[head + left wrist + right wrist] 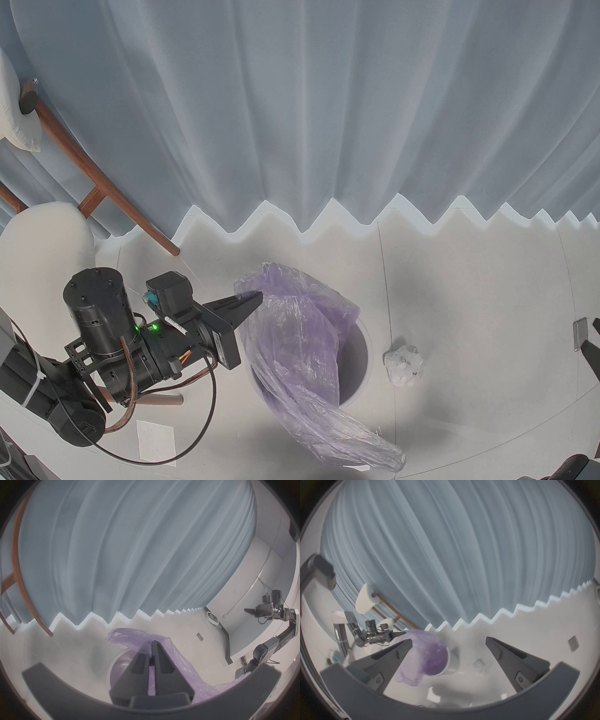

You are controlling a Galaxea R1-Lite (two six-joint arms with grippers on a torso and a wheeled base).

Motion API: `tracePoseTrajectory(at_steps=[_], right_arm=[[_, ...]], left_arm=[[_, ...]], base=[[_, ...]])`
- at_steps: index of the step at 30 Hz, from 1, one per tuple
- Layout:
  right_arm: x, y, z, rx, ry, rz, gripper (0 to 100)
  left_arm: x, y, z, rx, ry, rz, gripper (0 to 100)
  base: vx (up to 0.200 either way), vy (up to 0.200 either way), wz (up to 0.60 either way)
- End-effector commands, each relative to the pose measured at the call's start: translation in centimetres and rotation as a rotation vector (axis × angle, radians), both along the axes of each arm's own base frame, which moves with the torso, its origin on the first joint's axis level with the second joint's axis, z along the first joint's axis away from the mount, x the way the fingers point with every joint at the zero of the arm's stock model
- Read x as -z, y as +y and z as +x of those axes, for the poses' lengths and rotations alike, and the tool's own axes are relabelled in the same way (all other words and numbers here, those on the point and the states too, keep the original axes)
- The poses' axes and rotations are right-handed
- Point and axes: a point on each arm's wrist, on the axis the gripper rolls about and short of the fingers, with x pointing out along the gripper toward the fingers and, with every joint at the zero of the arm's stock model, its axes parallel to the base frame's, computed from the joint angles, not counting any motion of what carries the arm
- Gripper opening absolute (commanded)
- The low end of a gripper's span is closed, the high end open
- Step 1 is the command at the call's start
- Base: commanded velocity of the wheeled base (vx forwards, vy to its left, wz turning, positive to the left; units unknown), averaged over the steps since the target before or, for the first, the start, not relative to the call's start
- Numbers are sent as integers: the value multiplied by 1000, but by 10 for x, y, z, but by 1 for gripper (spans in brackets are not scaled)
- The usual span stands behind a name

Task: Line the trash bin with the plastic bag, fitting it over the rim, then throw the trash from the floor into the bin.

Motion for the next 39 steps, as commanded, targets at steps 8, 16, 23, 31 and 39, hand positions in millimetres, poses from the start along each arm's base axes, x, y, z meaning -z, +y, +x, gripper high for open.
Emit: tracePoseTrajectory(at_steps=[8,16,23,31,39], right_arm=[[-19,75,145,-315,347,210,100],[-20,88,160,-336,355,223,100],[-31,98,185,-330,337,225,100],[-42,93,175,-341,287,226,100],[-45,91,167,-444,286,234,100]], left_arm=[[-1,-10,20,-16,75,-115,0],[-1,-11,19,-5,73,-116,0],[-2,-9,21,-29,68,-109,0],[-20,-11,38,-49,4,-141,0],[-51,-7,61,-70,-79,73,0]], base=[[-150,0,0],[-200,0,0],[-29,0,0],[0,0,0],[0,0,0]])
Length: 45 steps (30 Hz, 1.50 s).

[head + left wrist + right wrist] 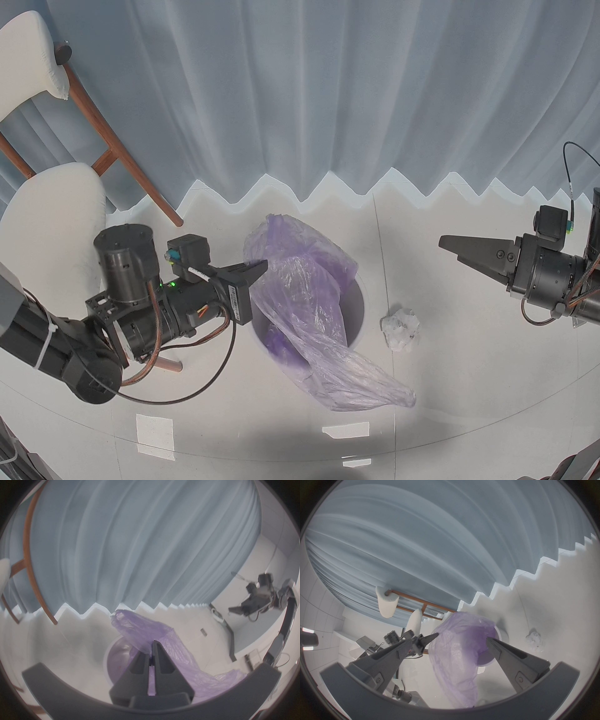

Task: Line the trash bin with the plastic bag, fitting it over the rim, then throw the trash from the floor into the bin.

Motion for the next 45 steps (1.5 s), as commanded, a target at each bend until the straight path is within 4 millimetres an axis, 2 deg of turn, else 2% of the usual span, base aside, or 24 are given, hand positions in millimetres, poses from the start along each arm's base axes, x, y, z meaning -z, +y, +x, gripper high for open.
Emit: tracePoseTrajectory(at_steps=[1,3,5,7,12,13,15,19,21,22,25,27,28,32,34,40,45], right_arm=[[-7,-3,-8,-76,-27,29,100],[-8,-4,-8,-81,-29,31,100],[-12,-7,-4,-139,-31,51,100],[-13,-8,-3,-163,-29,55,100],[-6,-5,5,-175,7,48,100],[2,-2,16,-168,34,35,100],[6,1,22,-166,50,29,100],[12,1,23,-167,73,22,100],[20,2,19,-176,102,15,100],[30,3,18,-184,132,-1,100],[39,9,31,-181,161,-11,100],[42,10,35,-177,160,-7,100],[50,14,37,-187,169,-12,100],[70,31,30,-250,183,-46,100],[75,33,30,-240,164,-67,100],[123,40,34,-202,148,-277,100],[145,48,28,-229,133,-305,100]], left_arm=[[-39,2,18,-2,-126,70,0],[-41,2,19,0,-136,76,0],[-56,12,34,24,-232,222,0],[-60,15,39,48,-264,275,0],[-58,10,44,138,-321,353,0],[-56,6,46,154,-361,408,0],[-54,4,46,172,-390,462,0],[-52,4,45,195,-428,550,0],[-46,3,41,226,-440,612,0],[-35,1,34,268,-440,656,0],[-18,-2,18,325,-406,682,0],[-14,-1,16,335,-394,688,0],[-9,-2,14,350,-384,694,0],[-9,-5,12,358,-387,692,0],[-11,-4,15,338,-389,695,0],[-20,-3,19,284,-419,673,0],[-22,-4,21,252,-414,681,0]], base=[[0,0,0],[0,0,0],[0,0,0],[0,0,0],[0,0,0],[0,0,0],[0,0,0],[0,0,0],[0,0,0],[0,0,0],[0,0,0],[0,0,0],[0,0,0],[0,0,0],[0,0,0],[0,0,0],[0,0,0]])
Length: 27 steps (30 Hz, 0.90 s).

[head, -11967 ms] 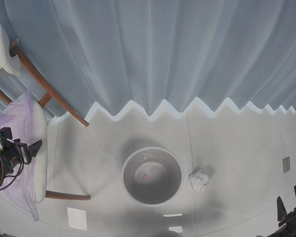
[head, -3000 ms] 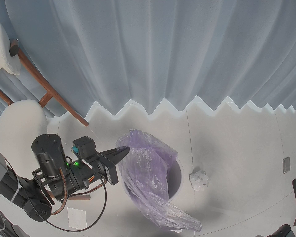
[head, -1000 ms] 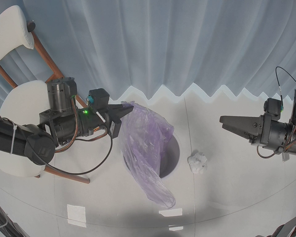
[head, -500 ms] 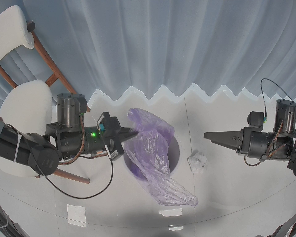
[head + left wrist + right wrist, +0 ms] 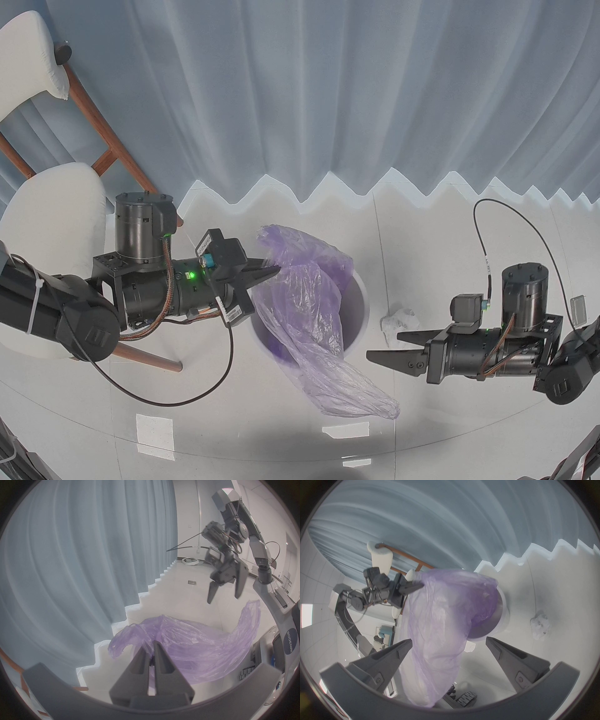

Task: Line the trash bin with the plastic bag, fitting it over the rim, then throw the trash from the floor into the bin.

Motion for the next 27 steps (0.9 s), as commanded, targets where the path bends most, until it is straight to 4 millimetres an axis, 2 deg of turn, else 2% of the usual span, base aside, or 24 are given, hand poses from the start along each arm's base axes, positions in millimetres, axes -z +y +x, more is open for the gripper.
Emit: tracePoseTrajectory(at_steps=[1,14,27], right_arm=[[36,8,-3,-19,64,-65,100],[37,19,-16,-58,-38,-40,100],[21,23,-8,0,-182,41,100]], left_arm=[[-3,-2,2,-17,-13,-7,0],[-11,-4,5,-45,-29,-27,0],[-9,-6,7,-45,-20,-28,0]], base=[[0,0,0],[0,0,0],[0,0,0]])
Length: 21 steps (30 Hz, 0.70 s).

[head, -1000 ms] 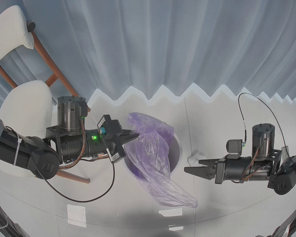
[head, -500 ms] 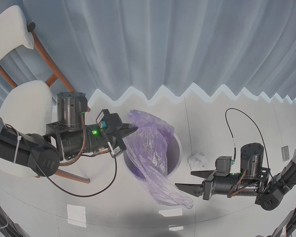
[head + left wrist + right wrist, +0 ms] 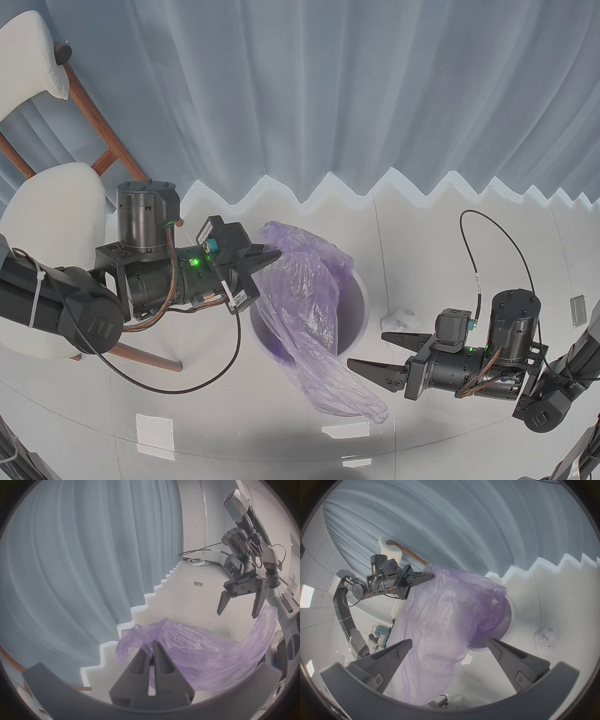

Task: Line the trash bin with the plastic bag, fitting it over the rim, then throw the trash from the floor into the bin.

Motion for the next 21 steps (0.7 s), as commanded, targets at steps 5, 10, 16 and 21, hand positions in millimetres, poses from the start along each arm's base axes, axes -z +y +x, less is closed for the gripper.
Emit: tracePoseTrajectory(at_steps=[5,10,16,21], right_arm=[[-8,1,2,1,-58,42,100],[-12,0,1,1,-93,69,100],[-5,5,-7,-32,-68,48,100],[0,6,-7,-38,-52,35,100]], left_arm=[[1,-1,1,2,0,0,0],[0,-2,1,2,-2,-2,0],[-3,-3,4,0,-3,-14,0],[-5,-4,5,0,-11,-18,0]], base=[[0,0,0],[0,0,0],[0,0,0],[0,0,0]])
